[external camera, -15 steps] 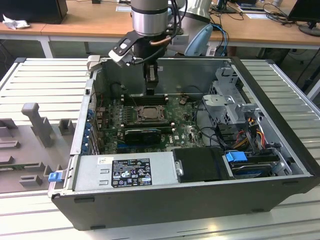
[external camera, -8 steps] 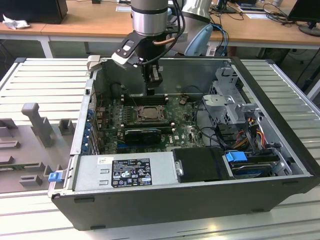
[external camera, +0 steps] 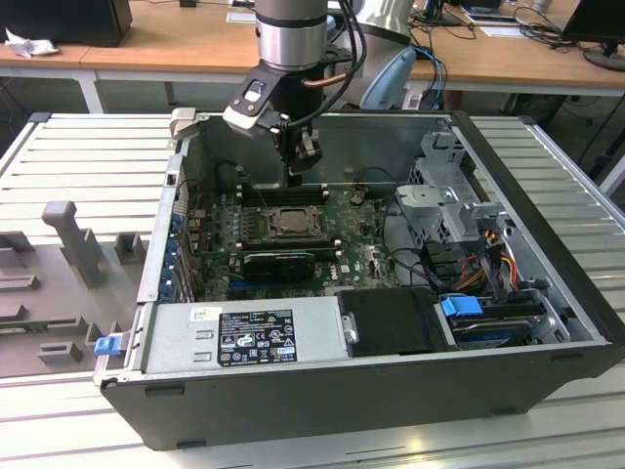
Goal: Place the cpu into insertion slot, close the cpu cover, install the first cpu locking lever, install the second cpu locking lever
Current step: 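Install the first cpu locking lever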
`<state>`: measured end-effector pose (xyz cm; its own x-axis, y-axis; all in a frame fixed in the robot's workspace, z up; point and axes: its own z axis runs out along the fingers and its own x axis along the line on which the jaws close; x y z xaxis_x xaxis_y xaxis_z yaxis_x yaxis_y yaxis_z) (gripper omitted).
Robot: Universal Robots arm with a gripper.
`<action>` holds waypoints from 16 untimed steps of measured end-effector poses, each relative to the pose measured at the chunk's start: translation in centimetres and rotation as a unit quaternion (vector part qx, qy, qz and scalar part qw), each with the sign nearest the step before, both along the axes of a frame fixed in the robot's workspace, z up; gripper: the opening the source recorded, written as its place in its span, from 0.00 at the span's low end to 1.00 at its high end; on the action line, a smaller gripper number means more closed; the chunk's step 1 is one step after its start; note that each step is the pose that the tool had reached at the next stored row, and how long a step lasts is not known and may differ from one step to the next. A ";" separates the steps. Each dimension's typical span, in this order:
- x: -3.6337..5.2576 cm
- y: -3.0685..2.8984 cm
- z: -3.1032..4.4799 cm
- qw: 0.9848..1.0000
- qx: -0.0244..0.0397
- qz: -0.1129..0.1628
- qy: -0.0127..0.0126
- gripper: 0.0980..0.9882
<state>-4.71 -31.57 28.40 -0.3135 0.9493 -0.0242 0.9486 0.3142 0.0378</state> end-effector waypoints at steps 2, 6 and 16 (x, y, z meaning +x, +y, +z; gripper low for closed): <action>0.00 0.00 0.00 1.000 0.000 0.011 0.000 0.01; 0.00 0.00 0.00 0.999 -0.001 0.037 0.000 0.01; -0.02 0.00 0.00 0.993 -0.001 0.122 0.000 0.01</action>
<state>-4.73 -31.57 28.40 -0.5337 0.8453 -0.0251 0.8445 0.5343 0.0370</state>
